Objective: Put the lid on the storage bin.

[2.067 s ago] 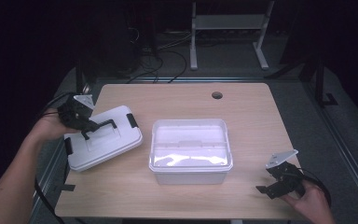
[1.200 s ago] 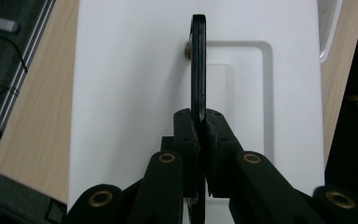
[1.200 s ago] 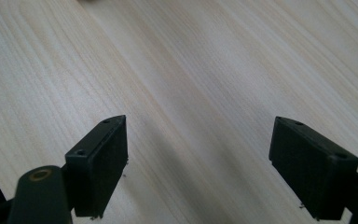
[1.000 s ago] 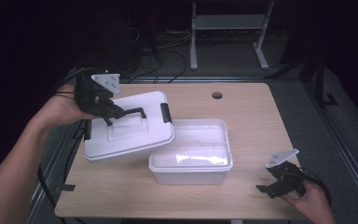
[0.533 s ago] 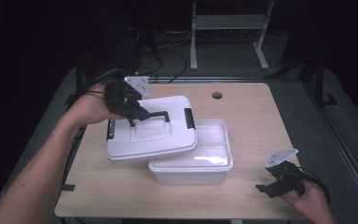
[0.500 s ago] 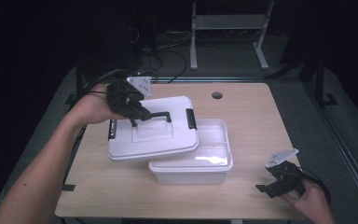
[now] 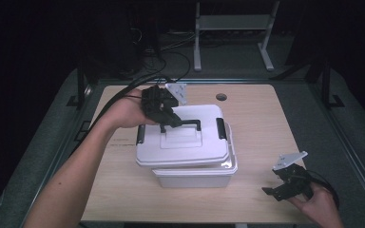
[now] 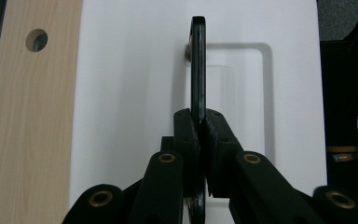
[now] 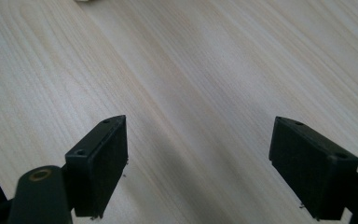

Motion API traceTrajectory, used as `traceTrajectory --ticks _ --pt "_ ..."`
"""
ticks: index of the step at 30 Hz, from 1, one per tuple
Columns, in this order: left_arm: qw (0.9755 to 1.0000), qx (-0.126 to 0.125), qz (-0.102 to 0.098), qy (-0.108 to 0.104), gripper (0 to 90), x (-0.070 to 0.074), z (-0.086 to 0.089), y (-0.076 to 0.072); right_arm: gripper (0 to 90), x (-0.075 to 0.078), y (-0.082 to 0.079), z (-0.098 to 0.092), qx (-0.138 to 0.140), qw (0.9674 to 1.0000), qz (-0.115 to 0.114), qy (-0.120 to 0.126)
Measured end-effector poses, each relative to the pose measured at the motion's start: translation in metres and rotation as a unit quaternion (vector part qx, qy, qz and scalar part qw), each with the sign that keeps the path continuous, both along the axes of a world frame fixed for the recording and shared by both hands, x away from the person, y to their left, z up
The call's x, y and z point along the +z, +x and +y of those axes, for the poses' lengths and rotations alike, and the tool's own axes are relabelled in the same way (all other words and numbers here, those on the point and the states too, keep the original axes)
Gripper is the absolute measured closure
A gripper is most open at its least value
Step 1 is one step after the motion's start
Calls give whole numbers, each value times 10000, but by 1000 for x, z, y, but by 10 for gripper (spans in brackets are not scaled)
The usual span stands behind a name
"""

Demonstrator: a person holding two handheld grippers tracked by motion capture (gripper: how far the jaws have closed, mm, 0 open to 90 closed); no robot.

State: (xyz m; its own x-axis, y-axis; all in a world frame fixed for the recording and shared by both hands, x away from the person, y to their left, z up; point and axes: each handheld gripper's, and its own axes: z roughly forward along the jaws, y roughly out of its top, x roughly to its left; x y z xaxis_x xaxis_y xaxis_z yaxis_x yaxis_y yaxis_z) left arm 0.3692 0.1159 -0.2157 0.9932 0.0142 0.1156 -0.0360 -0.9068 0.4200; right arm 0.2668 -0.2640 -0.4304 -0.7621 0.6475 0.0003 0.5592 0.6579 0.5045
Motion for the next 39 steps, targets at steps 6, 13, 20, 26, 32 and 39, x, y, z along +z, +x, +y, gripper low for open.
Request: traceTrajectory --ticks 6,13,20,26,32,39 --pt "10000 -98 9 3 848 -4 -18 -1 188 1 0 -1 -2 10000 -31 14" --pt "9998 -168 60 130 848 -17 -32 1 188 2 -1 -2 -8 10000 -40 26" --pt "9995 -165 122 223 848 -29 -40 4 188 3 -1 -4 -7 10000 -80 37" --pt "9992 -192 190 288 848 -40 -42 6 188 4 -2 -5 -28 9999 -93 53" --pt "9989 -183 264 330 847 -48 -43 7 188 5 -3 -6 -33 9999 -86 54" --pt "9990 -206 306 270 811 -51 -40 5 188 5 -3 -5 -35 9999 -97 59"
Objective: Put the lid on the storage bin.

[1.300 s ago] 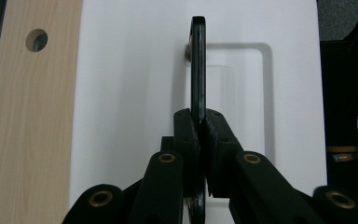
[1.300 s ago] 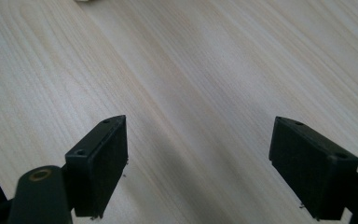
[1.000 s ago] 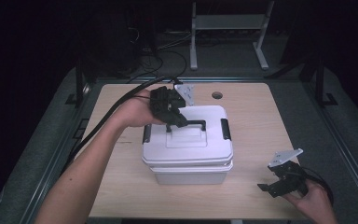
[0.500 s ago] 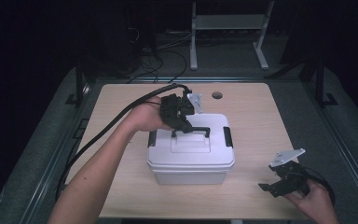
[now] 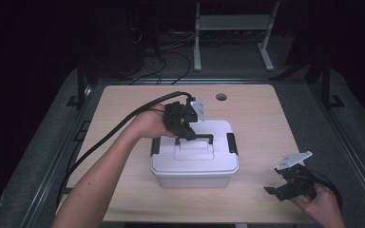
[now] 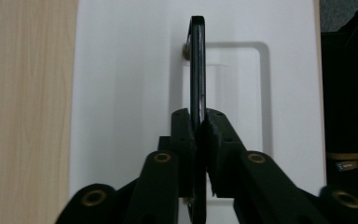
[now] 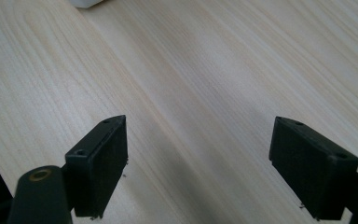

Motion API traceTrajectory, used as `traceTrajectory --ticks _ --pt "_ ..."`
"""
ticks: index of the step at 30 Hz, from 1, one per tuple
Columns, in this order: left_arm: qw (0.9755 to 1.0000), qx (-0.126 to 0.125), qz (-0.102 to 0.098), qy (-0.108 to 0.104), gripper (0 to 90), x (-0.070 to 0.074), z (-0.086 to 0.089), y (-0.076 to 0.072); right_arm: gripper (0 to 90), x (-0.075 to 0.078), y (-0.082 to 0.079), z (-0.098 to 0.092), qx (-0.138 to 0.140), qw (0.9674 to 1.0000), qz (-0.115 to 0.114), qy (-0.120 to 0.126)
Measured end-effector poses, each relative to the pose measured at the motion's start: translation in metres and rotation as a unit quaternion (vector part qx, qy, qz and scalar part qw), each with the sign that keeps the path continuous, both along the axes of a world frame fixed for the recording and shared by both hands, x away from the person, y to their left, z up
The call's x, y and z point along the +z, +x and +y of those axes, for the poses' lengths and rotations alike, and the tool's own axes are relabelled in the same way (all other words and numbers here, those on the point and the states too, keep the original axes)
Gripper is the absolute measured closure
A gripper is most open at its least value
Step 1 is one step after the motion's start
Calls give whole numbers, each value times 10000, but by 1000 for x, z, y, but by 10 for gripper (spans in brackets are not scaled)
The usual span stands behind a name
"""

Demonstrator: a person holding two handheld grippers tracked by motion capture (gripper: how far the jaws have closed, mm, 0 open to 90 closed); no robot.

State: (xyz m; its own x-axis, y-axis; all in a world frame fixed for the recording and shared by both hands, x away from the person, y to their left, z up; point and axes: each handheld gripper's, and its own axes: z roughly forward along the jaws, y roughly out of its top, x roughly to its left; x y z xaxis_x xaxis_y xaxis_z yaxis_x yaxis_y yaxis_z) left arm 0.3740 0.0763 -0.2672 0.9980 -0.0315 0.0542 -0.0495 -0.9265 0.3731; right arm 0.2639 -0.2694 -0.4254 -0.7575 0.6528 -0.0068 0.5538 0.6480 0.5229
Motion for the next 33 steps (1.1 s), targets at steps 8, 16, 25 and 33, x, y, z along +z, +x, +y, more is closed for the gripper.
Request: traceTrajectory --ticks 8,16,25,33 --pt "9996 37 12 -266 710 12 16 -8 187 0 -1 1 14 10000 -11 -17" --pt "9989 234 -41 -407 683 15 44 -11 187 -1 -2 2 -10 10000 16 -30" --pt "9965 571 -99 -608 638 14 82 -11 187 -1 -1 3 -4 10000 22 -56" --pt "9932 837 -66 -806 614 6 113 -14 187 -1 -1 3 -19 10000 25 -49"
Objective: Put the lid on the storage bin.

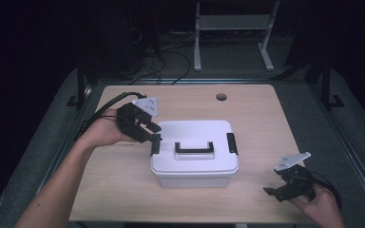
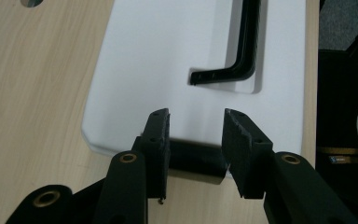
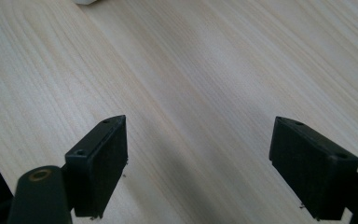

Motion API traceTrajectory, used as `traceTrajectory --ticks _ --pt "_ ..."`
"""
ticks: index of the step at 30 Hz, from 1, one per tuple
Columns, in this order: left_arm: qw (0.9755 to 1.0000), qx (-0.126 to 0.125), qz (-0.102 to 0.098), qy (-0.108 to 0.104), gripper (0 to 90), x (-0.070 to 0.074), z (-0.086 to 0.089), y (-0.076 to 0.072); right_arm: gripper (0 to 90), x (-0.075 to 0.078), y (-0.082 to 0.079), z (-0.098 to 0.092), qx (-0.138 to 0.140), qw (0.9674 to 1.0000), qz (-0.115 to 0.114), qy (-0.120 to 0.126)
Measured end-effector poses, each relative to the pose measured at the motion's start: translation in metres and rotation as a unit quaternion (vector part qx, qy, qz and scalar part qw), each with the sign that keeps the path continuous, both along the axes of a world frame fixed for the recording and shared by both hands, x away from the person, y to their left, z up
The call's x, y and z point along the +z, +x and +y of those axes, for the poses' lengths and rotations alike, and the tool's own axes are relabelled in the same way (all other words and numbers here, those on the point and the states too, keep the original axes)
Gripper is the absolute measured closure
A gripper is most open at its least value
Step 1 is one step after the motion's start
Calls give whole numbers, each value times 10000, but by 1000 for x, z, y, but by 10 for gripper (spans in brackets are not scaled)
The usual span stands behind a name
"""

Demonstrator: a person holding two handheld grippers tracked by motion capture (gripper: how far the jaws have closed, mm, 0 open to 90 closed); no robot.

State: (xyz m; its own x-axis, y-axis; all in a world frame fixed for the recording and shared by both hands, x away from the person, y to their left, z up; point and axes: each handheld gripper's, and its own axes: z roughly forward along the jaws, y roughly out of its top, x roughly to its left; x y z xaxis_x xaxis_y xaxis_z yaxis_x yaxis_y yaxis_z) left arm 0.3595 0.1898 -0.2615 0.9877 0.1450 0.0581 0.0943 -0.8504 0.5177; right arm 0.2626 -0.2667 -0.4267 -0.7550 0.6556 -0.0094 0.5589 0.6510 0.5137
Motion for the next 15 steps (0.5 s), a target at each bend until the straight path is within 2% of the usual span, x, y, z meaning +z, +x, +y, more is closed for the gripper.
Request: traceTrajectory --ticks 2,9,15 --pt "10000 32 11 31 609 -2 6 0 187 0 0 0 6 10000 -2 -4" --pt "9998 186 88 -60 590 -12 24 -3 187 0 0 1 -7 10000 12 -6" --pt "9990 396 142 -125 571 -22 49 -7 187 -1 -1 0 4 10000 -6 15"
